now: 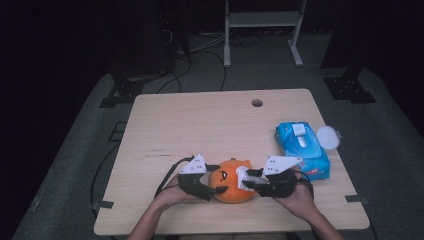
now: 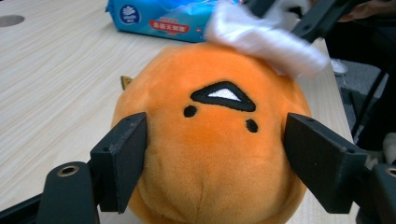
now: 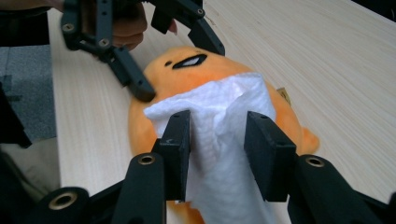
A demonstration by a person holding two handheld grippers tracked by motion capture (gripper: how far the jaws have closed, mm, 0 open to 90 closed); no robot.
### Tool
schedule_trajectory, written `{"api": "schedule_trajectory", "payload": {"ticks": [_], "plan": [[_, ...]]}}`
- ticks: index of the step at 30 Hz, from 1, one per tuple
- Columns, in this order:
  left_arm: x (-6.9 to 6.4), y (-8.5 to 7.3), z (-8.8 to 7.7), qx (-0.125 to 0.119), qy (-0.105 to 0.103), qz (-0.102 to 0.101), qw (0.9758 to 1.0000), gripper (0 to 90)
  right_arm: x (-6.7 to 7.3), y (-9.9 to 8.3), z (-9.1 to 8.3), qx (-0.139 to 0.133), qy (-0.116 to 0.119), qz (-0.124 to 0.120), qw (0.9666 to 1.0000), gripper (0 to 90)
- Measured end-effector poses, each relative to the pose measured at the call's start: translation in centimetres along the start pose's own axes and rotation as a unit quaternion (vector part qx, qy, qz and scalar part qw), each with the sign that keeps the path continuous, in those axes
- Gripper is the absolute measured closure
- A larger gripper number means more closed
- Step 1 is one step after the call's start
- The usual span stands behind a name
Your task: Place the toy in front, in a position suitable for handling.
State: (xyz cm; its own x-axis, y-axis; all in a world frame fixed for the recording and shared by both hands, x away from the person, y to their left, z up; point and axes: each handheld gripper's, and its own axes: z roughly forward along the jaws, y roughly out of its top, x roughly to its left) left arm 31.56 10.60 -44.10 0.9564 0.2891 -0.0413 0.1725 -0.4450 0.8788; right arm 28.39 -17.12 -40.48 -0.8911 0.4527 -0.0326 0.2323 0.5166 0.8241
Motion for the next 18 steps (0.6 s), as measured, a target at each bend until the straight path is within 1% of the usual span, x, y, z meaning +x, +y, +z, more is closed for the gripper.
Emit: {"api": "schedule_trajectory", "payload": {"ticks": [1, 3, 4, 5, 7, 9, 12, 14, 15, 16, 17, 18], "plan": [[0.0, 0.0, 0.0, 0.002, 0.0, 0.001, 1.0, 23.0, 0.3, 0.1, 0.8, 0.006, -0.01, -0.007, 0.9999, 60.3], [0.0, -0.1, 0.0, 0.001, -0.002, 0.003, 1.0, 23.1, 0.3, 0.1, 1.2, 0.007, -0.013, -0.012, 0.9998, 61.4], [0.1, -0.2, 0.0, -0.001, -0.006, 0.001, 1.0, 23.1, 0.2, 0.0, 1.5, 0.007, -0.013, 0.0, 0.9999, 68.7], [0.1, -0.2, 0.0, -0.001, -0.006, 0.001, 1.0, 23.1, 0.2, 0.0, 1.5, 0.007, -0.013, 0.0, 0.9999, 68.7], [0.1, -0.2, 0.0, -0.001, -0.006, 0.0, 1.0, 23.1, 0.1, -0.1, 1.5, 0.007, -0.015, 0.004, 0.9999, 76.9], [0.2, -0.1, 0.0, -0.003, -0.002, -0.004, 1.0, 22.8, 0.0, -0.2, 1.3, 0.015, -0.018, 0.007, 0.9997, 81.5], [0.3, -0.2, -0.1, -0.006, 0.001, -0.006, 1.0, 22.9, -0.1, -0.2, 0.9, 0.018, -0.017, 0.009, 0.9996, 82.7], [0.5, -0.3, -0.3, -0.006, 0.003, -0.01, 0.9999, 22.9, -0.4, -0.5, 0.0, 0.021, -0.021, 0.011, 0.9995, 83.1], [0.5, -0.3, -0.3, -0.006, 0.003, -0.01, 0.9999, 23.0, -0.4, -0.5, 0.0, 0.021, -0.021, 0.011, 0.9995, 83.1], [0.6, -0.4, -0.4, -0.008, 0.004, -0.013, 0.9999, 23.0, -0.6, -0.8, -0.3, 0.028, -0.016, 0.017, 0.9994, 83.2], [0.7, -0.5, -0.4, -0.008, 0.004, -0.017, 0.9998, 23.8, -1.0, -1.7, -0.7, 0.038, -0.013, 0.028, 0.9988, 83.3], [0.8, -0.5, -0.4, -0.01, 0.004, -0.02, 0.9997, 23.8, -1.0, -1.7, -0.7, 0.038, -0.013, 0.028, 0.9988, 83.3]]}}
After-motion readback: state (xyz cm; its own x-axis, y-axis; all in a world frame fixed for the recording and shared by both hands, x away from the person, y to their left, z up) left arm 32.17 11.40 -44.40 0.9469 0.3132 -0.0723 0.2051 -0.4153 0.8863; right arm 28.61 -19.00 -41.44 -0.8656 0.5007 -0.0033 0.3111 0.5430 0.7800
